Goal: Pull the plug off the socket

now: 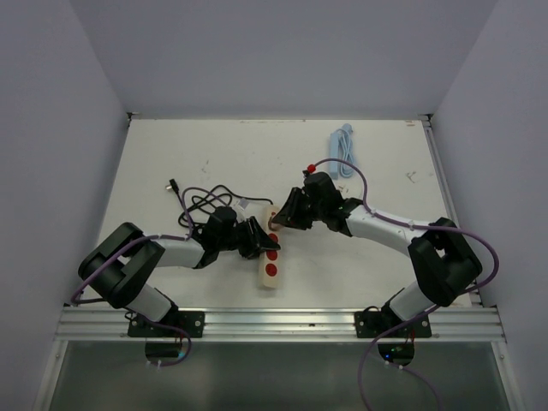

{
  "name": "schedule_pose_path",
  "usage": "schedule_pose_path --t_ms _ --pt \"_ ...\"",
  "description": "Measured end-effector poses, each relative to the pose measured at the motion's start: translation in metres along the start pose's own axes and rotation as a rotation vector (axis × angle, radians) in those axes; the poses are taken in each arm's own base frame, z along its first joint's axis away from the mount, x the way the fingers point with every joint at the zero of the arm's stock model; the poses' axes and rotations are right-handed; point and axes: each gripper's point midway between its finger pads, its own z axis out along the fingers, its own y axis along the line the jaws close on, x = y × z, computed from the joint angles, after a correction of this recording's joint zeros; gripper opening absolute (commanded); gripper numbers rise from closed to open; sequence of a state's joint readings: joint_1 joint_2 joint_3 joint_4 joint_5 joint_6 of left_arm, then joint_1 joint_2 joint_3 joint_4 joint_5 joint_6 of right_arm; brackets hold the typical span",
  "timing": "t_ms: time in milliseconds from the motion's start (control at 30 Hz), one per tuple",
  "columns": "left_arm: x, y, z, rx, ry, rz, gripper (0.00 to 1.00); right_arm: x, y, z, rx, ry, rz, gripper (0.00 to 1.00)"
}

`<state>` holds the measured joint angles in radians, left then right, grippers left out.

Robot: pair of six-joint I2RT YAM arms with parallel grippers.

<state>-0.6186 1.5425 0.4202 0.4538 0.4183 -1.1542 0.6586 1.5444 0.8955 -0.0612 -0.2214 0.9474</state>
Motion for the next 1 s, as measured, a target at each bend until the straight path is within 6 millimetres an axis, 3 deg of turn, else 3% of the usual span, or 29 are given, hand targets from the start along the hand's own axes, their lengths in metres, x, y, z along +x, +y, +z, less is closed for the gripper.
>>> schedule_pose_path --t_ms 733,1000 --pt "0.000 0.001 0.002 -0.032 0.006 -0.023 0.00 0.000 -0.003 0.002 0.005 0.008 0.001 0.00" --pt "-0.001 0.011 0.006 -0.079 0.006 -0.039 0.00 0.002 -0.010 0.013 0.028 0.045 0.007 0.00"
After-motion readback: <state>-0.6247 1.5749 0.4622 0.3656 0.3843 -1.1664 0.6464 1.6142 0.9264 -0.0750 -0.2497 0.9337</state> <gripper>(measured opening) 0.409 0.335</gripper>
